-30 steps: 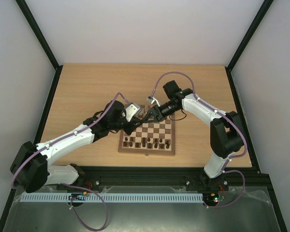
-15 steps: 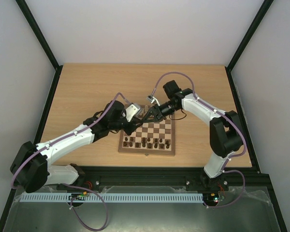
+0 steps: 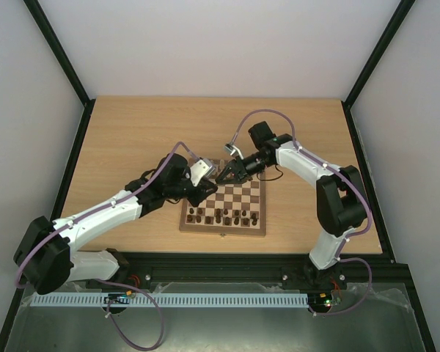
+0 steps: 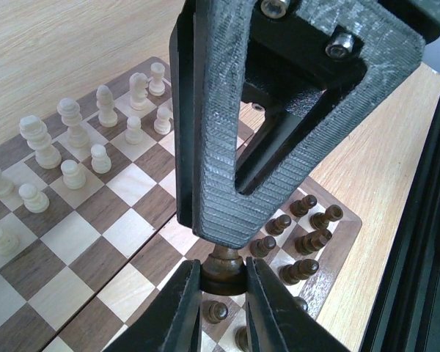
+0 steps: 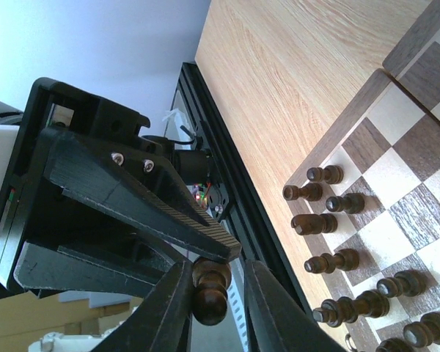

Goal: Set up the chess pieces on the board

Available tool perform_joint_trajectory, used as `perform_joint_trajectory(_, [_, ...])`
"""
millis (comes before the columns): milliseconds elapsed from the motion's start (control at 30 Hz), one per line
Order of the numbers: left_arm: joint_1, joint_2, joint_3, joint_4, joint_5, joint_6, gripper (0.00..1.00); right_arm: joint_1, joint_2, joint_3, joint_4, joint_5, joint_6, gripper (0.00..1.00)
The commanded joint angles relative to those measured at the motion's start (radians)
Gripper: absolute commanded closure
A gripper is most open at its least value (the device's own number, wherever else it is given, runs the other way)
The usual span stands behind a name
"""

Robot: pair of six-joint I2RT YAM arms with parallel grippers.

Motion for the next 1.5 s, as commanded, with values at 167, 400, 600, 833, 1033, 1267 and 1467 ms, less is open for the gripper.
perform_joint_trajectory(167, [-0.007, -0.010, -0.007, 0.018, -0.020, -0.011, 0.81, -0.004, -0.024, 0.010, -0.003, -0.020, -0.002, 0.88])
perform_joint_trajectory(400, [-0.005, -0.038, 0.034, -0.055, -0.154, -0.030, 0.46, -0.004, -0.092, 0.005, 0.002, 0.162, -0.061, 0.91])
perform_joint_trajectory(600, [0.055, -0.162, 0.049, -0.113, -0.280, -0.048, 0.25, 0.055, -0.197, -0.062, 0.096, 0.465, -0.162, 0.91])
perform_joint_trajectory(833, [0.298, -0.226, -0.028, -0.121, -0.411, -0.141, 0.21, 0.278, -0.260, -0.158, 0.193, 0.825, -0.353, 0.91])
perform_joint_trajectory(1033, [0.388, -0.237, -0.040, -0.105, -0.385, -0.182, 0.21, 0.409, -0.195, -0.162, 0.199, 0.998, -0.432, 0.91])
perform_joint_trajectory(1267, [0.402, -0.250, -0.045, -0.112, -0.395, -0.178, 0.21, 0.483, -0.110, -0.153, 0.199, 1.078, -0.455, 0.91])
perform_joint_trajectory(1467, [0.402, -0.253, -0.044, -0.114, -0.396, -0.174, 0.21, 0.497, -0.058, -0.128, 0.177, 1.078, -0.460, 0.91])
